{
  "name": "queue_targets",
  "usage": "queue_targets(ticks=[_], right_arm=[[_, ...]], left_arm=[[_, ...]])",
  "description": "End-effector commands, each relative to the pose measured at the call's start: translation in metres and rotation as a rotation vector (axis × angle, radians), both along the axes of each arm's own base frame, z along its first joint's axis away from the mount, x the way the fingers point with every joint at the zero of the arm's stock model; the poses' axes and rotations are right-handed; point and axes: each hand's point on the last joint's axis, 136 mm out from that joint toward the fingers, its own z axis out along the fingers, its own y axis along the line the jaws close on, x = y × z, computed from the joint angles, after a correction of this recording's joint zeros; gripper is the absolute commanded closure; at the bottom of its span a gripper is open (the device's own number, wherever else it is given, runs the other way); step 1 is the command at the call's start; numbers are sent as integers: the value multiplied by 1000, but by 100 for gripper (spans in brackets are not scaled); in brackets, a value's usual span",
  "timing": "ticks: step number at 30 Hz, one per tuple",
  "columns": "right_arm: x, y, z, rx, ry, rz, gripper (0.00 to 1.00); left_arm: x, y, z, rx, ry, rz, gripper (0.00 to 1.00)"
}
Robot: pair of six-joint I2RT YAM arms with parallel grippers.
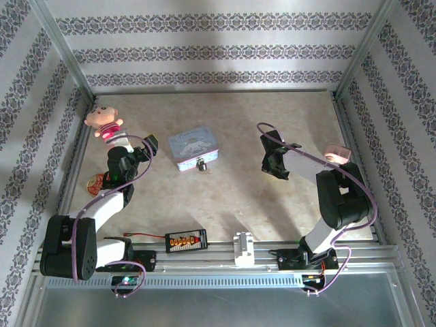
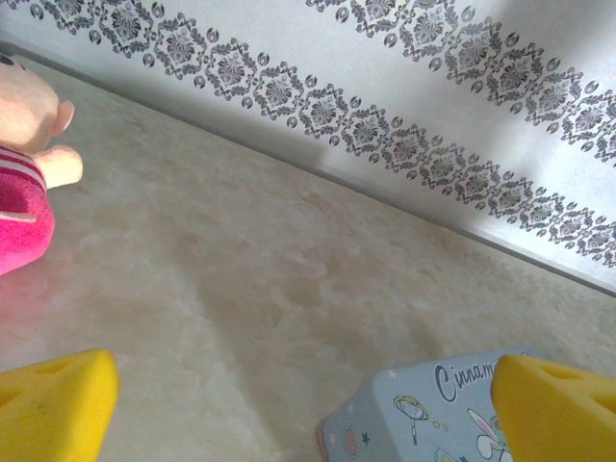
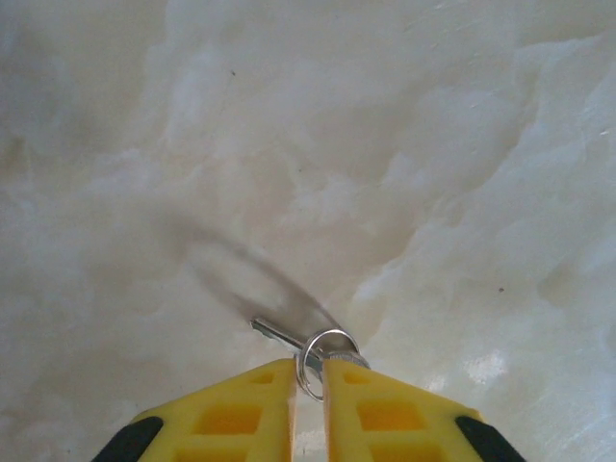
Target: Unlock a padlock with a key
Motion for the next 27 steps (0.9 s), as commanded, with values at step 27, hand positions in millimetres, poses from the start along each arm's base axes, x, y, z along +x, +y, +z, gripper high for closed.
queue_targets(ticks=[27], right_arm=[[-8,3,-17,-62,117,86,73]], left_arm=[[2,-6,-1,15,2,-23,1]])
